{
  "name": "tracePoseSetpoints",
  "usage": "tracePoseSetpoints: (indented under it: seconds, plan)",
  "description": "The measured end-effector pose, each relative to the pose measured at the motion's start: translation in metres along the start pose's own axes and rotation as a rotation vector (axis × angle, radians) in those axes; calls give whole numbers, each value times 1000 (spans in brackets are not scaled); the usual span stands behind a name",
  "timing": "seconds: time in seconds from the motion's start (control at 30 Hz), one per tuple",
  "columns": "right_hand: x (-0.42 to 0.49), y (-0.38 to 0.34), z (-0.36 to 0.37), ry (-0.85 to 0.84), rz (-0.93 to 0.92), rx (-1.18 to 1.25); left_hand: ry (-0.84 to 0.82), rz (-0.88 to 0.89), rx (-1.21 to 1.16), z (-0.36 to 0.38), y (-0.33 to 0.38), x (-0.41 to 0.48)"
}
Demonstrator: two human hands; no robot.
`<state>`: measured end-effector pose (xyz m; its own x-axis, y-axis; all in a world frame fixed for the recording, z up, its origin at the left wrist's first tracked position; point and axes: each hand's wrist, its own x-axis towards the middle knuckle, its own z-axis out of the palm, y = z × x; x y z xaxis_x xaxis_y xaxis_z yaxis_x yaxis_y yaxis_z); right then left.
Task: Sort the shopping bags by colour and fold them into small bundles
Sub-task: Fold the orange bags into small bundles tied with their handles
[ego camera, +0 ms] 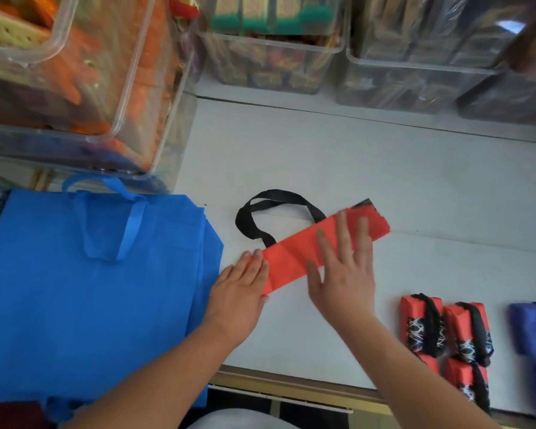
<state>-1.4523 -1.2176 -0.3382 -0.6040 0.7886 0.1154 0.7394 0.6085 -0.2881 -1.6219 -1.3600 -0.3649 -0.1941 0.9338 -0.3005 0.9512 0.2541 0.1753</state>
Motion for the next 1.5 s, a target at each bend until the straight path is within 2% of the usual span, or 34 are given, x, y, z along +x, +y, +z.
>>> tracePoseSetpoints:
  seconds: [0.07,0.17,0.27,0.43,0.53,0.63,0.7,0.77,0.93,1.07,1.17,1.3,1.37,1.43,1.5]
  plan:
    - [-11,-10,12,-136,3,21,52,-1,8,0,5,2]
    - [-14,-10,25,-403,68,305,89,50,-2,-10,12,5]
    - [-10,-4,27,-559,117,457,87,132,-258,-30,5,3]
    - [-7,8,5,-748,110,552,33,67,-618,-58,-8,-2]
    - [-22,0,0,-677,144,583,56,16,-731,-81,2,2]
    - [-45,-10,-7,-459,409,731,43,-116,-962,-93,19,11]
    - [-58,-13,-10,-332,456,742,-3,-148,-1025,-88,30,13]
    - [-66,-16,-10,-284,471,807,-74,-130,-984,-74,37,14]
    - [-57,-11,-13,-305,615,911,-151,-145,-759,-47,53,20]
    - [-23,8,-12,-317,688,737,-169,-160,-621,-39,58,34]
    - [3,23,-7,-363,627,682,-230,-182,-592,-41,55,44]
    - [19,35,5,-463,542,482,-176,-154,-426,-49,48,49]
    - [20,32,8,-449,541,416,-32,-28,-217,-51,42,41]
    - [20,28,9,-421,531,350,103,235,1,-48,32,33]
    - [23,28,9,-398,507,297,-5,461,215,-43,23,25]
